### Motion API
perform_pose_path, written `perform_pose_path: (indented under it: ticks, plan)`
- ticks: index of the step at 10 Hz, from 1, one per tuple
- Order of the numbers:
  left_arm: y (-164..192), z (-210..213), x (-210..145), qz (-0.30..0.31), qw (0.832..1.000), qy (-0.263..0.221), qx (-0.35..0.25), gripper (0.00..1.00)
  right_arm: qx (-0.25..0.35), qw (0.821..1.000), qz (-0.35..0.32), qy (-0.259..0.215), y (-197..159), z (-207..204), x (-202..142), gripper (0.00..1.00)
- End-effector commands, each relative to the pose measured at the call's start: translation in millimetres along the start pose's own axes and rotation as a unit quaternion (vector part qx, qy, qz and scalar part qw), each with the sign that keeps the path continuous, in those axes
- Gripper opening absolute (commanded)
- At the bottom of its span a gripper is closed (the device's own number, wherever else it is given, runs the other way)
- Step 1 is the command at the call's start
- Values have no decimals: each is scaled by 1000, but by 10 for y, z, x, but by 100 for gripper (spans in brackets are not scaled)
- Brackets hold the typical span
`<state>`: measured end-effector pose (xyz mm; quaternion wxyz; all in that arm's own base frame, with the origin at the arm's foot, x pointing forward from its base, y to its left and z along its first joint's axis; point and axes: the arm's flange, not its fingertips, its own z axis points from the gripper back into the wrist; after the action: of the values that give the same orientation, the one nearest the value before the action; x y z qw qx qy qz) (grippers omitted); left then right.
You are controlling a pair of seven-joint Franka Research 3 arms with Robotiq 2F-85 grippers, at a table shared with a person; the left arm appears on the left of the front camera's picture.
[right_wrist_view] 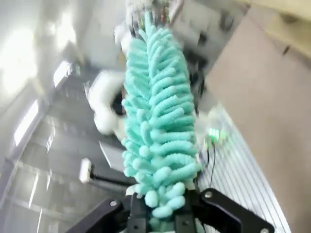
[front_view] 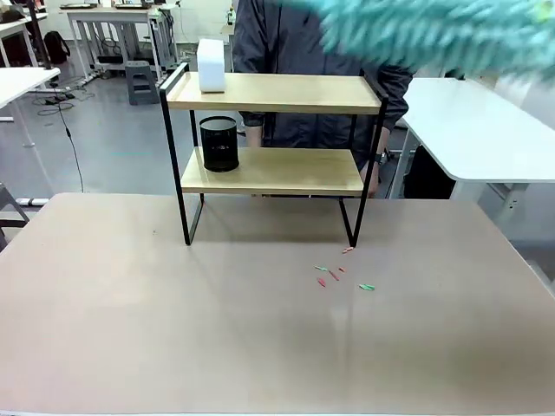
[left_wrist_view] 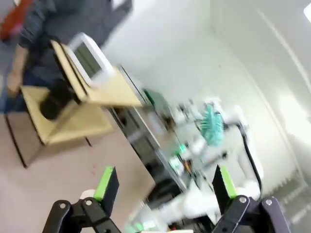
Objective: Clean the shelf.
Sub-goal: Hand the Duster back to the human.
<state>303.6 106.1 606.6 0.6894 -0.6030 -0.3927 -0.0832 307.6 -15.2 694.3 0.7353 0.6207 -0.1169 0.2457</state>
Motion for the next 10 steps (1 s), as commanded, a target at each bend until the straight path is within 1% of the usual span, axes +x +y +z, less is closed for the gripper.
perform_pose_path:
  ticks: [1, 2, 3, 4, 5, 6, 7, 8, 9, 10]
  plan:
    - [91, -238, -166, -20, 999, -49, 6, 100, -66, 970, -47, -230, -39, 438, -409, 0]
    - [193, -258, -151, -8, 999, -46, 0, 100, -121, 938, -85, -315, -209, 546, -575, 0]
    - [308, -295, -131, 5, 999, -35, -4, 100, -138, 915, -105, -364, -421, 574, -676, 0]
    - [423, -349, -102, 22, 1000, -13, -14, 100, -173, 889, -141, -399, -672, 586, -730, 0]
    - [558, -399, -61, 44, 999, 18, -20, 100, -189, 875, -177, -409, -995, 566, -732, 0]
    - [682, -442, -66, 60, 996, 60, -21, 100, -206, 869, -200, -402, -1296, 537, -695, 0]
    - [807, -487, -63, 103, 986, 126, -45, 100, -243, 850, -221, -412, -1623, 525, -652, 0]
    - [602, -494, -201, 54, 998, 19, -14, 100, -244, 845, -229, -417, -1939, 517, -612, 0]
    - [602, -494, -201, 54, 998, 19, -14, 100, -236, 846, -235, -417, -2189, 500, -601, 0]
    - [602, -494, -201, 54, 998, 19, -14, 100, -218, 847, -240, -421, -2363, 480, -590, 0]
